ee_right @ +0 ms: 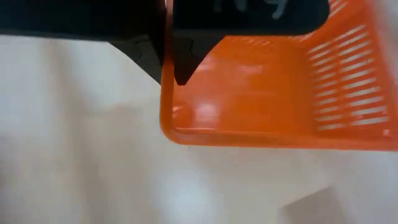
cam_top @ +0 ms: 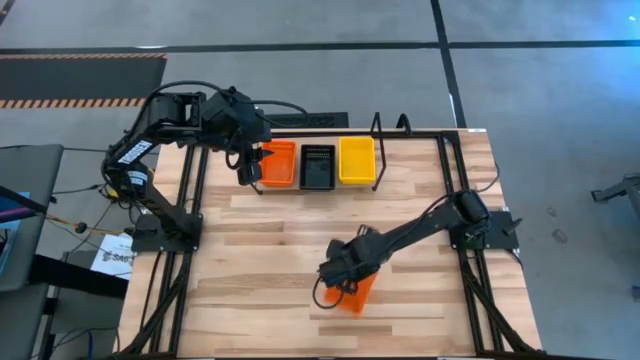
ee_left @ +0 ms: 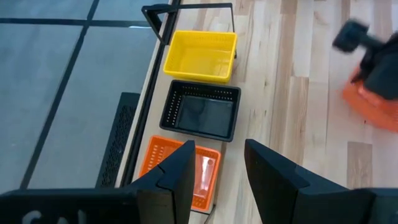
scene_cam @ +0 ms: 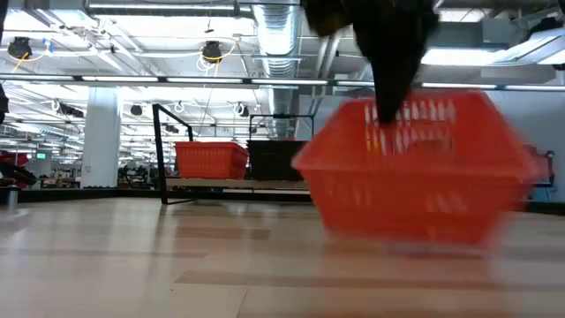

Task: Stack baskets on shelf by color
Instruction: Stack the orange basket on the orange basket on the shelf

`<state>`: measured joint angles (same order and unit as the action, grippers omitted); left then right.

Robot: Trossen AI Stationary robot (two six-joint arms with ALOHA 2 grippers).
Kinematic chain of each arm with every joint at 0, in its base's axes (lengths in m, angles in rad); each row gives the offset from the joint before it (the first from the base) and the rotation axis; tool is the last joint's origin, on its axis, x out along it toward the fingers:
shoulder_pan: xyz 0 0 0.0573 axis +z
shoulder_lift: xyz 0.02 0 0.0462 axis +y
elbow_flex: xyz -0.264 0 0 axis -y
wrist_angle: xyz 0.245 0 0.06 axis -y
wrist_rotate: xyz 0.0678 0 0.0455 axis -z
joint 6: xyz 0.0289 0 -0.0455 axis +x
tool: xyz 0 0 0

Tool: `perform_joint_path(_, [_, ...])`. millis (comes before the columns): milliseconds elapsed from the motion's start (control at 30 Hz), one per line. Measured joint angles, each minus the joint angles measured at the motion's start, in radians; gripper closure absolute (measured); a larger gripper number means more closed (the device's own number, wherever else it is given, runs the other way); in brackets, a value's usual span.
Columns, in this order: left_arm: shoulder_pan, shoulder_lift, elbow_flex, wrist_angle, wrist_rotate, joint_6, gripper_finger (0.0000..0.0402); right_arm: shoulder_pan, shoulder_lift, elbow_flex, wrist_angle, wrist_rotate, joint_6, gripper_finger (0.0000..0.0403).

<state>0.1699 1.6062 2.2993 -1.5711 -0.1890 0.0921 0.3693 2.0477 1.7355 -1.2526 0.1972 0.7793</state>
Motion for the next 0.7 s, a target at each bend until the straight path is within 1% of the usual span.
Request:
perform_joint_path(133, [0.000,0.000,0.000,0.000,0.000,-0.007,0.0274,-0.001,0.000,0.230,-0.314,0.217,0.060,0.0396])
perform_joint_path(167, [0.000,0.000,0.000,0.000,0.000,-0.015,0.0274,-0.001,-0.003,0.281,-0.327,0.277,0.072,0.0396])
perform_joint_path(267, [0.000,0.000,0.000,-0.001,0.000,-0.048,0.0274,-0.002,-0.088,0.351,-0.290,0.448,0.048,0.0396])
perform_joint_path(333, [0.000,-0.001,-0.003,0.002,-0.005,-0.077,0.0274,-0.016,-0.140,0.398,-0.323,0.602,0.080,0.0396])
perform_joint_path(467, [-0.001,-0.002,-0.041,0.007,-0.073,-0.134,0.0274,-0.041,-0.267,0.397,-0.250,0.850,0.032,0.0396])
perform_joint_path(533, [0.000,-0.002,-0.071,0.009,-0.120,-0.144,0.0274,-0.053,-0.325,0.397,-0.257,0.925,0.024,0.0396])
perform_joint_path(600, [0.000,-0.002,-0.108,0.027,-0.158,-0.146,0.0274,-0.074,-0.364,0.399,-0.258,0.972,0.002,0.0396])
perform_joint_path(700, [0.000,-0.002,-0.177,0.106,-0.161,-0.137,0.0274,-0.109,-0.389,0.397,-0.263,0.985,-0.034,0.0396])
